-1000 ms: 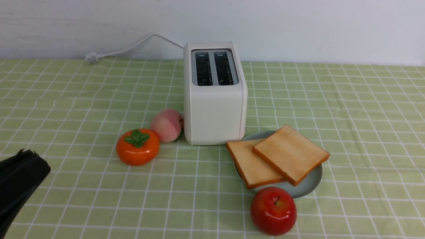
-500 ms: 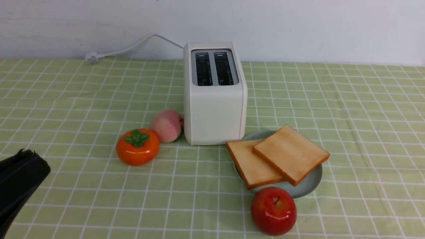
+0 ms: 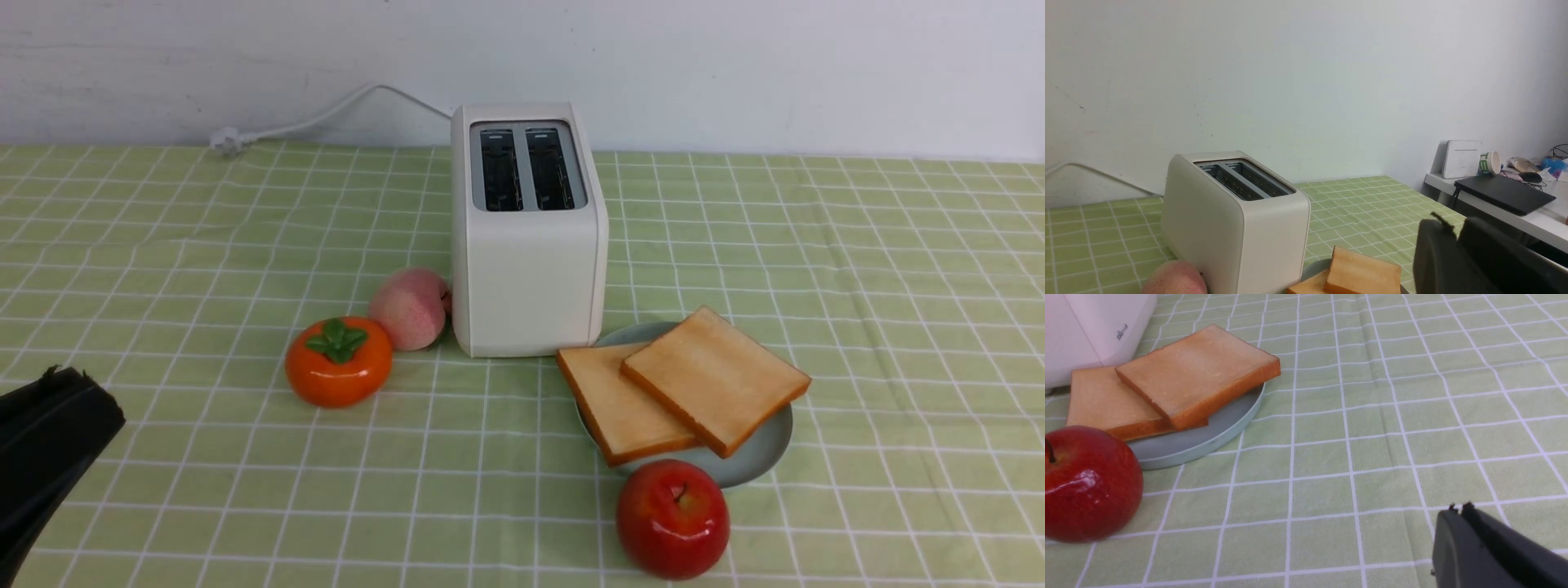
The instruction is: Take toasted bread from bread machine on green coffee tablecloth place on plate.
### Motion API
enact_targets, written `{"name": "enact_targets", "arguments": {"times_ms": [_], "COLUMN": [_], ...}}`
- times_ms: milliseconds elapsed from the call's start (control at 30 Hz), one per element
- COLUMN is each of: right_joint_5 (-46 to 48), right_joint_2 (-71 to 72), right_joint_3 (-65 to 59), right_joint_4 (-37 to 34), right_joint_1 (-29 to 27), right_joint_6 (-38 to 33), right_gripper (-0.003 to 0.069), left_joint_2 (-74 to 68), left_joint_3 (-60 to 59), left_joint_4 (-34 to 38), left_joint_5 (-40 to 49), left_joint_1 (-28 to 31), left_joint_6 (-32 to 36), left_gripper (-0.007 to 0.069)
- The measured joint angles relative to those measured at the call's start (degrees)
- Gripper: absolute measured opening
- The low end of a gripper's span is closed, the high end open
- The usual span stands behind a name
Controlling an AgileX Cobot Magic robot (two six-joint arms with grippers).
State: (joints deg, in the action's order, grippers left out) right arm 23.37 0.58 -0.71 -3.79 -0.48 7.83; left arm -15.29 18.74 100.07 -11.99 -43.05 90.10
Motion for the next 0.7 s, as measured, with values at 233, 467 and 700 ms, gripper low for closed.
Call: {"name": "enact_targets", "arguments": {"times_ms": [233,467,700], "right_joint_5": [0.0,0.0,0.0], "right_joint_2": [0.0,0.0,0.0], "right_joint_3": [0.0,0.0,0.0], "right_joint_4": [0.0,0.0,0.0], "right_joint_1": [0.0,0.0,0.0], "right_joint_6": [0.0,0.0,0.0], "right_gripper": [0.0007,0.0015,0.0024], "left_joint_2": [0.0,0.0,0.0], "left_joint_3": [0.0,-0.2,-0.2], "left_joint_4": [0.1,-14.7,-53.8], "left_joint_5": [0.7,7.6,12.4], "left_joint_1": [0.0,0.0,0.0], "left_joint_6": [-1.2,-14.2,-53.1], "left_gripper": [0.0071,-0.0013,-0.0013]}}
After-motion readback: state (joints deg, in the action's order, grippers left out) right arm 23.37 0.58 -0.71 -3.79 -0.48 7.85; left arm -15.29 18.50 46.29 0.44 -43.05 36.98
